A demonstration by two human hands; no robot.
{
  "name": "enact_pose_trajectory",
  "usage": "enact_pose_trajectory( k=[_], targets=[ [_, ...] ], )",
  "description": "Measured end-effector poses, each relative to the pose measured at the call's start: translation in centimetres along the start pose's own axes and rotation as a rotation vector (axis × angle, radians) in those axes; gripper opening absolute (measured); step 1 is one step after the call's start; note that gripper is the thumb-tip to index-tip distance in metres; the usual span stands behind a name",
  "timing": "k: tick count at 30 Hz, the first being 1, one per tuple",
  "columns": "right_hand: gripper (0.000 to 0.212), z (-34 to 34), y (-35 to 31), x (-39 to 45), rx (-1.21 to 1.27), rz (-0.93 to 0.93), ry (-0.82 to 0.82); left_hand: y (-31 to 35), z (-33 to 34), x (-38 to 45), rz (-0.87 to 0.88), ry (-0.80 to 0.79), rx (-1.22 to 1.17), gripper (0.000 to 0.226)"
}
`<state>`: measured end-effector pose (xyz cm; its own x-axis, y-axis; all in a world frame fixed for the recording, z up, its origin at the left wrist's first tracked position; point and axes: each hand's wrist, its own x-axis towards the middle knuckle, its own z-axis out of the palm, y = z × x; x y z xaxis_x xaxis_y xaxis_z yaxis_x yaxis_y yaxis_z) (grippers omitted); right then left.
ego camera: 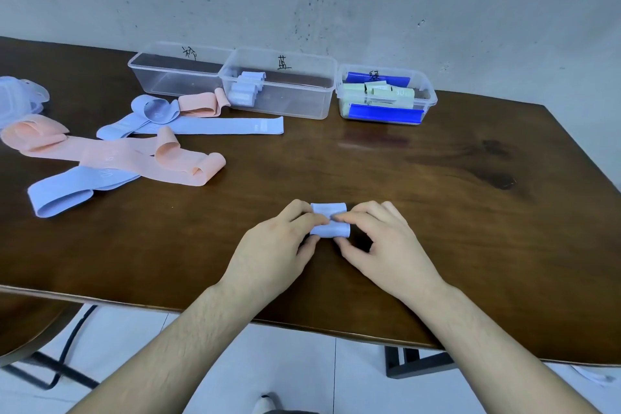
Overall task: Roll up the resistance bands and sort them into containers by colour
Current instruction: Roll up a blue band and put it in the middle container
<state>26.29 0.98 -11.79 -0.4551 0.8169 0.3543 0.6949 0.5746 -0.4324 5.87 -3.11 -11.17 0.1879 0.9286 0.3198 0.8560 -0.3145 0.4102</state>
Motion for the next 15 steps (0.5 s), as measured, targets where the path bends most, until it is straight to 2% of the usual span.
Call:
enact_pose_trajectory(
  k=[7, 15],
  targets=[
    [0.027, 0.23, 0.07, 0.34, 0.001, -0.001, 0.005, -0.14, 0.04, 0.74, -0.033, -0.009, 0.027, 0.029],
    [0.029, 0.45, 0.34, 0.91, -0.006, 0.019, 0.023, -0.26, -0.14, 0.81, 0.02, 0.0, 0.048, 0.023]
  ],
)
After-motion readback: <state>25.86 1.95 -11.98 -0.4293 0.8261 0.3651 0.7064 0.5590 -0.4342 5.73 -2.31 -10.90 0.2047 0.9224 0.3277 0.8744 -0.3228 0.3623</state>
